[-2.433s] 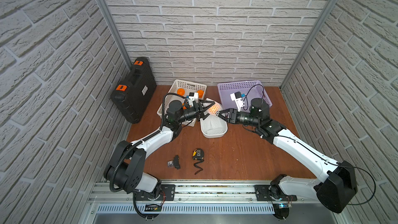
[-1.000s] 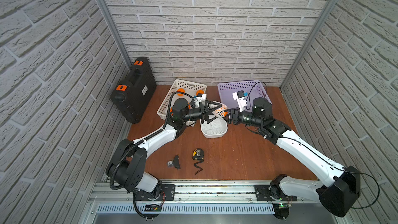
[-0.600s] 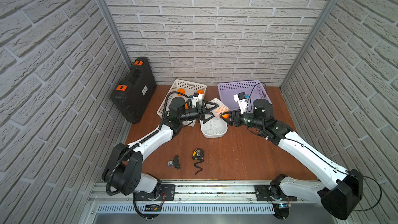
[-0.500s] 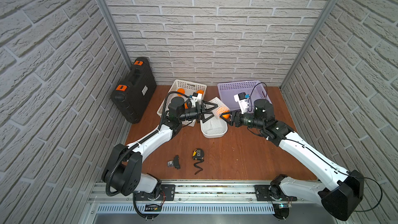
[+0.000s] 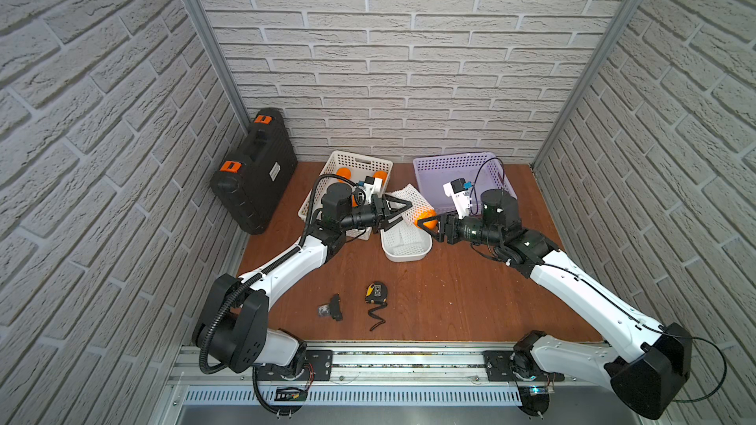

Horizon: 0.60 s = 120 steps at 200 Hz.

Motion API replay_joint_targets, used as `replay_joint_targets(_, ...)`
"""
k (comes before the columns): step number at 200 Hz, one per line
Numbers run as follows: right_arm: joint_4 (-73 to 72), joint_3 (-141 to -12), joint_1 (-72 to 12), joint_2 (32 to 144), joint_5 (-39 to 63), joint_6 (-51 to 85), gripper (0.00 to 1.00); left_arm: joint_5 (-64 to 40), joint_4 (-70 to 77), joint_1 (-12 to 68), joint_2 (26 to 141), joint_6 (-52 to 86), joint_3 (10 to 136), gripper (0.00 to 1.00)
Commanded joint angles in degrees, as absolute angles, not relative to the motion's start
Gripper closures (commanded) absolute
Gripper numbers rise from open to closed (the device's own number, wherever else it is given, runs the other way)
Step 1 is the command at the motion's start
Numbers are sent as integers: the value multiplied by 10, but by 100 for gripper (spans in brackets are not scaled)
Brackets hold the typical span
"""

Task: Remove foam nets from oranges
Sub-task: Remove the foam net from the orange.

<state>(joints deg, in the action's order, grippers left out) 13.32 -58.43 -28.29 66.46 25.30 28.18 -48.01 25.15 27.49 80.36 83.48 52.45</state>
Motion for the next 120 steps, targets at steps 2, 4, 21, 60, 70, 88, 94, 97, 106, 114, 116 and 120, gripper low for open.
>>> replay_joint_targets(2, 134, -574, -284, 642, 255, 269, 50, -463, 242, 265, 786, 813, 537, 58)
replay_joint_targets(4, 134, -573, -284, 641, 256, 269, 50, -462, 241, 265, 786, 813, 537, 58)
replay_joint_targets(21, 139, -569, -285, 633, 256, 267, 50, -453, 234, 258, 786, 811, 535, 60)
replay_joint_targets(60, 160, -561, -284, 596, 250, 263, 50, -444, 215, 246, 786, 799, 538, 64)
replay_joint_targets(70, 171, -560, -285, 584, 242, 261, 50, -441, 200, 243, 785, 788, 543, 64)
replay_joint_targets(88, 193, -561, -285, 560, 226, 252, 49, -417, 107, 242, 789, 729, 564, 65)
replay_joint_targets(94, 202, -562, -285, 553, 219, 248, 49, -405, 54, 245, 791, 692, 579, 66)
replay_joint_targets(97, 207, -562, -285, 550, 216, 246, 49, -398, 28, 246, 793, 676, 587, 66)
replay_joint_targets(106, 219, -563, -285, 541, 204, 241, 49, -381, -25, 251, 799, 634, 605, 66)
replay_joint_targets(114, 228, -563, -284, 533, 195, 236, 49, -367, -57, 256, 807, 609, 615, 67)
replay_joint_targets(116, 230, -563, -285, 530, 193, 235, 49, -364, -64, 256, 811, 605, 617, 67)
replay_joint_targets(120, 234, -562, -284, 526, 188, 233, 49, -358, -75, 258, 816, 598, 622, 68)
